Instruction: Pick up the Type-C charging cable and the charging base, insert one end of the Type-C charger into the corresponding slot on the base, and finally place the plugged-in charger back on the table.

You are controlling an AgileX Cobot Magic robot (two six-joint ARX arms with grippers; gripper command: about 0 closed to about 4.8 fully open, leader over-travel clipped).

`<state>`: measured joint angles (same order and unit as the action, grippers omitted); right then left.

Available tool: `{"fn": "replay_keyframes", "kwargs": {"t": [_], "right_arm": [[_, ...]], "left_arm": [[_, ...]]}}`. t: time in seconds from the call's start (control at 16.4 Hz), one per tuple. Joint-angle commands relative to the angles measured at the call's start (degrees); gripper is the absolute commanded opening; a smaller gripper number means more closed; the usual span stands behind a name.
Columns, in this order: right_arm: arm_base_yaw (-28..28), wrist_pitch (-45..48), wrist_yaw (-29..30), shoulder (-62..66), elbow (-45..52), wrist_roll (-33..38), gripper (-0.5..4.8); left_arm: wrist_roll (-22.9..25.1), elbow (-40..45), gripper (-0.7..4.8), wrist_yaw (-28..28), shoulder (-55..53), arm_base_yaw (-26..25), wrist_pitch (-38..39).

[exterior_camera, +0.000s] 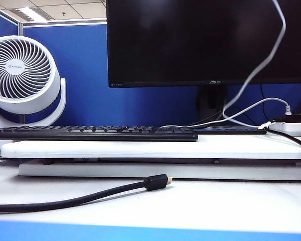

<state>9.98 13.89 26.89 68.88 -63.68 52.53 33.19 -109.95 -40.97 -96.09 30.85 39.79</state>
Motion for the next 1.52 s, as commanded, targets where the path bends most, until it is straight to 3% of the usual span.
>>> {"fn": "replay_keyframes", "kwargs": {"t": [0.06,0.43,0.61,0.79,1.04,1.1,1.46,1.52], "right_arm": [[0.1,9.2,6.7,-0.2,-0.2,2.2,-0.06],[0.1,20.8,17.3,-0.2,-0.2,2.5,-0.06],[0.1,27.3,20.5,-0.2,-0.2,2.5,-0.06],[0.1,31.9,21.2,-0.2,-0.2,2.5,-0.06],[0.2,35.4,21.2,-0.2,-0.2,2.5,-0.06],[0.3,39.4,20.7,-0.2,-0.2,3.1,-0.06],[4.7,40.0,21.2,1.1,-0.2,3.2,-0.06],[4.4,40.2,23.9,1.0,-0.2,3.2,-0.06]], "left_arm": [[-3.8,-0.4,1.11,-10.2,0.5,0.0,-5.2],[-7.5,-0.4,1.11,-17.2,0.5,0.0,-10.8],[-13.4,-0.4,1.11,-17.4,0.5,0.0,-13.9],[-17.9,-0.4,1.11,-18.9,0.5,0.0,-16.8],[-26.4,-0.4,1.11,-27.5,0.5,0.0,-22.4],[-31.5,-0.4,1.1,-27.3,0.4,0.0,-23.2],[-32.3,-0.3,1.11,-27.2,0.4,1.5,-22.9],[-38.4,-0.3,1.11,-27.4,0.4,1.4,-22.8]]}}
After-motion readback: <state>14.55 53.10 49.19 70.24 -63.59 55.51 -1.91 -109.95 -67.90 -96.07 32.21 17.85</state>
